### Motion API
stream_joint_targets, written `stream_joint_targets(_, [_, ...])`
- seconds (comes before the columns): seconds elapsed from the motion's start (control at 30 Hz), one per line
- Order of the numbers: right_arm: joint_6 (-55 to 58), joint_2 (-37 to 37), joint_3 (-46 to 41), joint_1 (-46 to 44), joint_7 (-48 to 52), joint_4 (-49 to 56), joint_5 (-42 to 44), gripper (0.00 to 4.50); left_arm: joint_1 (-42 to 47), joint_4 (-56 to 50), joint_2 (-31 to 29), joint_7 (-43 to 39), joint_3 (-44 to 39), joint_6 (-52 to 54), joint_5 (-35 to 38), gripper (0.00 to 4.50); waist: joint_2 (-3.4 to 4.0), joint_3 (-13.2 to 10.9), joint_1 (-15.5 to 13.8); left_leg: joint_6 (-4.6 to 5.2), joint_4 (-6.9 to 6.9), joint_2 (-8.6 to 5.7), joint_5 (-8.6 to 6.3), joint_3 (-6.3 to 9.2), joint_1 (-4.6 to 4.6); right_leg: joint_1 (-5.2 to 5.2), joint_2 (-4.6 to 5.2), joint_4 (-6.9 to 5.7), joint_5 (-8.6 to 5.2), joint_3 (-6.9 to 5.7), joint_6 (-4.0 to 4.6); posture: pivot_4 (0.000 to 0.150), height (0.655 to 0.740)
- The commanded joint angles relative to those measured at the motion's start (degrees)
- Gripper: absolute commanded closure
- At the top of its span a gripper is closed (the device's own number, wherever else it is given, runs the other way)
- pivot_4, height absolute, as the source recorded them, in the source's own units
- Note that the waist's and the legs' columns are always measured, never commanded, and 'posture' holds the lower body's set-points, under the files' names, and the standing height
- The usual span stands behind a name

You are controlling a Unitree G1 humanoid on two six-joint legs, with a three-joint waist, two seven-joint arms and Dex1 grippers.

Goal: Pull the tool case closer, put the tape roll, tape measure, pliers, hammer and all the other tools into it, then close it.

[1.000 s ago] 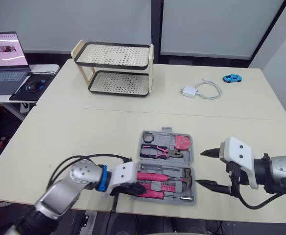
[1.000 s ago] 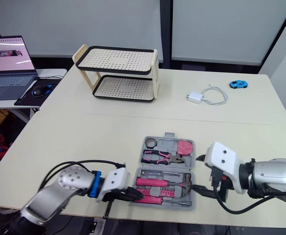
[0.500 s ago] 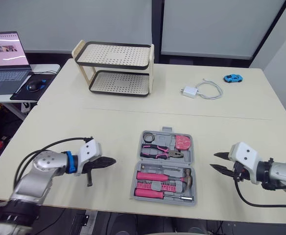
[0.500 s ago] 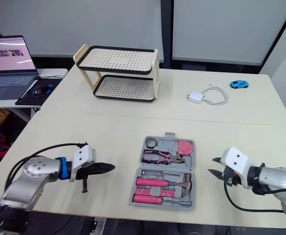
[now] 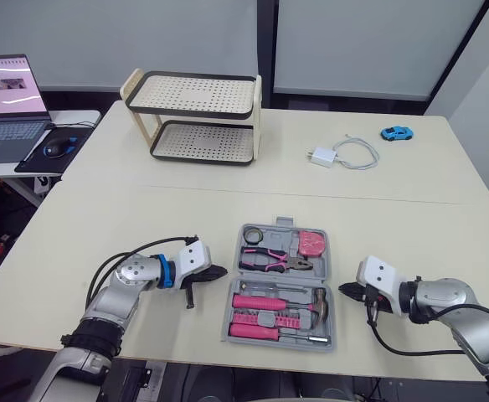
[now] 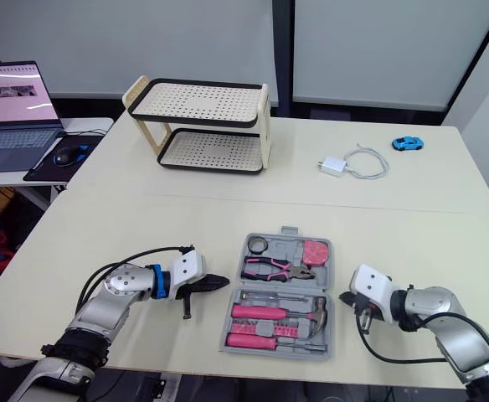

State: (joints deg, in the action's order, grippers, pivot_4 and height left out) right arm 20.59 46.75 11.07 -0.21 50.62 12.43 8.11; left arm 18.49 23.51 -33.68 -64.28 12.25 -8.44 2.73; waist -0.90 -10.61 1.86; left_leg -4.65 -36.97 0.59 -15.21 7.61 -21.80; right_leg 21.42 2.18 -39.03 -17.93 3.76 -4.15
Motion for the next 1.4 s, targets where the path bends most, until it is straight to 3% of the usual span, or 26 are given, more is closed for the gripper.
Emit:
stream_joint_targets(0.03, [-0.5, -1.1, 0.7, -1.4, 0.6, 0.0, -0.5, 4.48, 1.7, 0.4, 1.5, 0.5, 0.7, -1.6, -0.7, 4.50, 0.00, 0.0, 0.0, 0.00, 0.00, 0.00, 0.00, 0.01, 0.00, 0.00, 0.00, -0.01, 0.00, 0.00, 0.00, 0.150, 0.7350])
stream_joint_targets(0.7, [0.9, -6.9, 4.3, -5.6, 1.8, -0.9, -2.2, 4.48, 0.7, -3.8, 3.2, -2.2, 3.5, -0.2, -1.1, 4.50, 0.01, 0.0, 0.1, 0.00, 0.00, 0.00, 0.00, 0.03, 0.02, 0.00, -0.01, -0.02, 0.00, -0.01, 0.00, 0.150, 0.7350])
stream_joint_targets(1.4, [5.6, -5.0, 4.8, -0.8, 3.6, 6.8, -1.2, 4.48, -5.7, -13.3, -0.3, -4.1, 4.3, 2.7, -0.8, 4.50, 0.02, 0.0, 0.1, 0.00, 0.01, 0.01, 0.00, 0.03, 0.02, -0.01, -0.01, -0.01, 0.00, -0.01, 0.00, 0.150, 0.7350])
